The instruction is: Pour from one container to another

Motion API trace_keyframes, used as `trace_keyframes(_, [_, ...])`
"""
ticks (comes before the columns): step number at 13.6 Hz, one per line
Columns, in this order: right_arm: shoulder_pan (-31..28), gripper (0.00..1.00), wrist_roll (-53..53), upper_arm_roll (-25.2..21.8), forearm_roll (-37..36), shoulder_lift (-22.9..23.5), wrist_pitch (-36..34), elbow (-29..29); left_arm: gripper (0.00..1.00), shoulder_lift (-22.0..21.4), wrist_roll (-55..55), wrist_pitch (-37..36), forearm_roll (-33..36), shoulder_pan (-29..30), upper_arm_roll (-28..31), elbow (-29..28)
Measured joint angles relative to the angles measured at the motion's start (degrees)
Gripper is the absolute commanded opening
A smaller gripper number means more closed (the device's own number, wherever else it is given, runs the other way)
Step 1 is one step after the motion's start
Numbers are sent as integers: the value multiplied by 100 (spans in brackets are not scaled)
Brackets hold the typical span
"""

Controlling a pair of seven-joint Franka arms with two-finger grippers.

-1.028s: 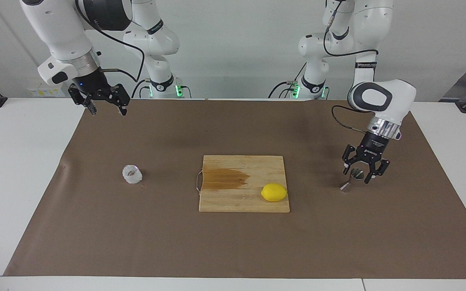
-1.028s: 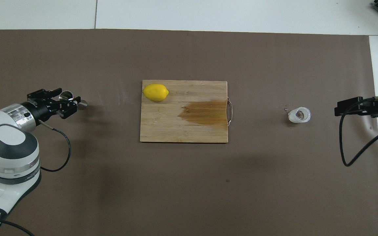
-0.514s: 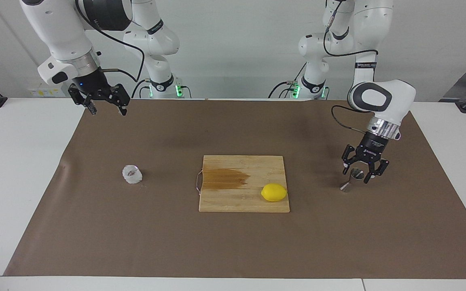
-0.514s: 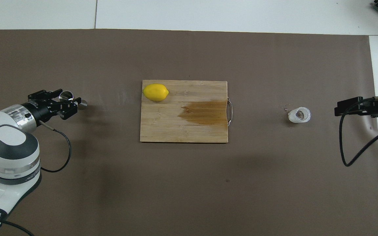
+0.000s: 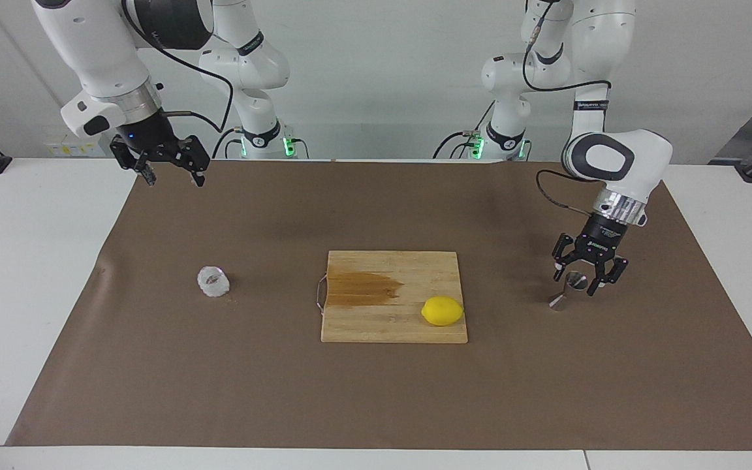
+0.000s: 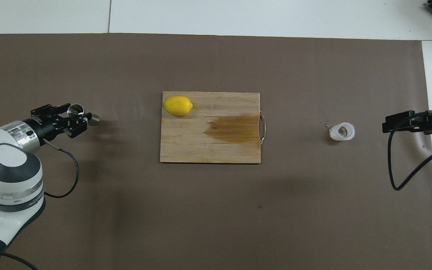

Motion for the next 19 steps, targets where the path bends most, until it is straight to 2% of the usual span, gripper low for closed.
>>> trace_keyframes(8, [0,100,0,0,0,0,0,0,79,-1,21,-106,0,70,-33,1])
trace_keyframes(12, [0,100,0,0,0,0,0,0,59,-1,21,-106,0,69,-34,1])
trace_keyframes(15, [0,100,0,0,0,0,0,0,50,-1,21,-106,-1,69,-34,1])
trace_keyframes(17, [0,100,0,0,0,0,0,0,38,-1,21,-108,-1,69,-34,1])
trace_keyframes(19, [0,100,0,0,0,0,0,0,36,-1,21,-109,-1,69,-34,1])
